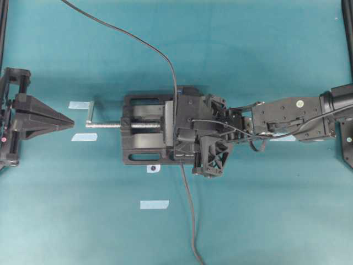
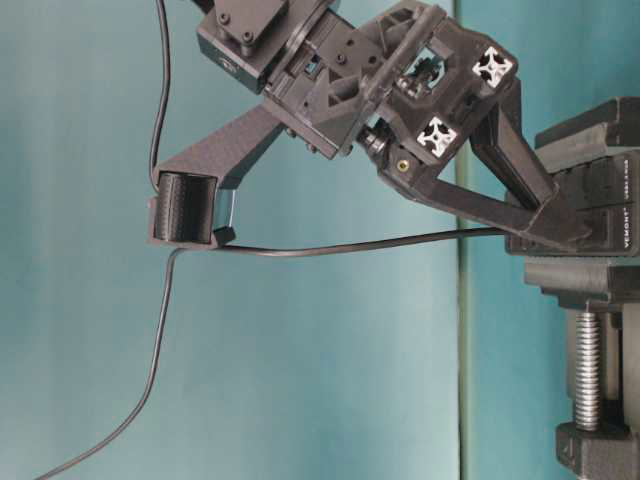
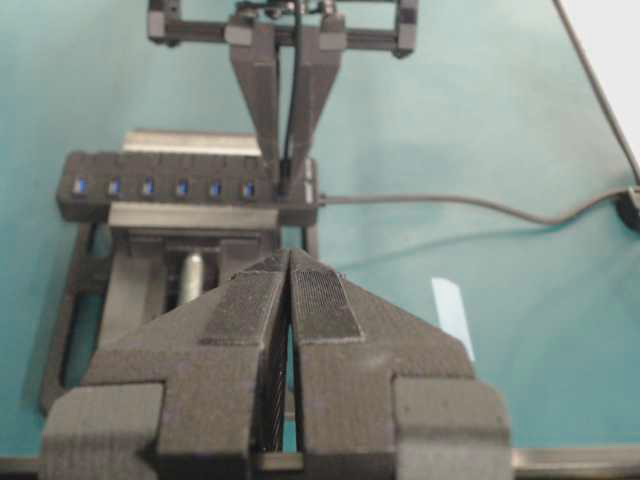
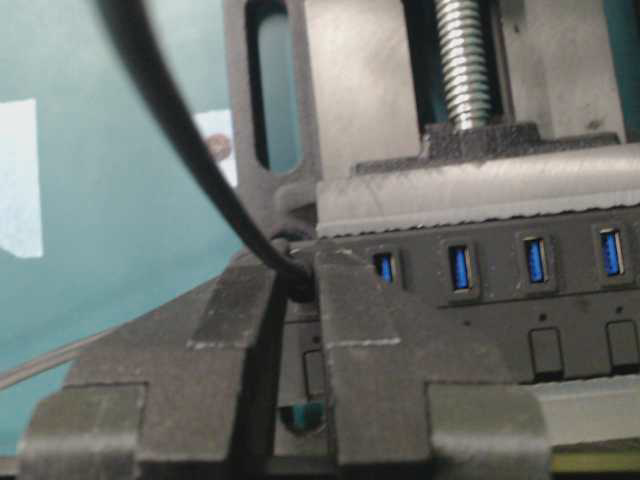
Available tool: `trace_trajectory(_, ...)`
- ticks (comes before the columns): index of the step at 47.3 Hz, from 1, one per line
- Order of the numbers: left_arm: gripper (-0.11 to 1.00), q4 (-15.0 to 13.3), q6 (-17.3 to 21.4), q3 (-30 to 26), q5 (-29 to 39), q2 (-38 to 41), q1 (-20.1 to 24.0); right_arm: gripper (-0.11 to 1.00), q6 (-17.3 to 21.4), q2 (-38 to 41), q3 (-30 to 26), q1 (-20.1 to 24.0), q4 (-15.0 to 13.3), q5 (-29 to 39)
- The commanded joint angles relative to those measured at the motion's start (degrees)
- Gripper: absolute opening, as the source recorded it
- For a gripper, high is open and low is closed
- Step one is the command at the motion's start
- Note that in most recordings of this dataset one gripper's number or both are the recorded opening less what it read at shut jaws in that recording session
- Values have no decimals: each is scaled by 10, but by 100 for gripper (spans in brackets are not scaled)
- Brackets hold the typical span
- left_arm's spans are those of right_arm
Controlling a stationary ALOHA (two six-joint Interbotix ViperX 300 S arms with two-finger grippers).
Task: Insert the USB into the front port of the fixed hub.
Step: 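Push the plug into the front port with the right gripper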
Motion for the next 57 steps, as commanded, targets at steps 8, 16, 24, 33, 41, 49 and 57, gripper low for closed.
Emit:
trace_trajectory(8, 0, 1, -1, -6, -5, 3, -1, 6, 7, 11, 0, 13, 4, 8)
trace_trajectory(16, 0, 1, -6, -7, -5, 1, -1, 6, 5, 0, -10, 12, 4, 16)
trace_trajectory(24, 0, 1, -25, -5, -5, 1, -1, 6, 5, -2, -20, 9, 4, 17)
trace_trajectory(33, 0, 1, -30, -6, -5, 1, -5, 6, 4, 1, -32, 5, 4, 27)
trace_trajectory(41, 0, 1, -39, -8, -5, -3, -10, 9, 5, 1, -33, 6, 4, 23)
trace_trajectory(49, 0, 1, -40, -5, -5, -11, -12, 20, 4, 1, -40, 6, 4, 22)
trace_trajectory(57, 0, 1, -40, -4, -4, -14, -12, 40, 4, 1, -48, 6, 4, 25)
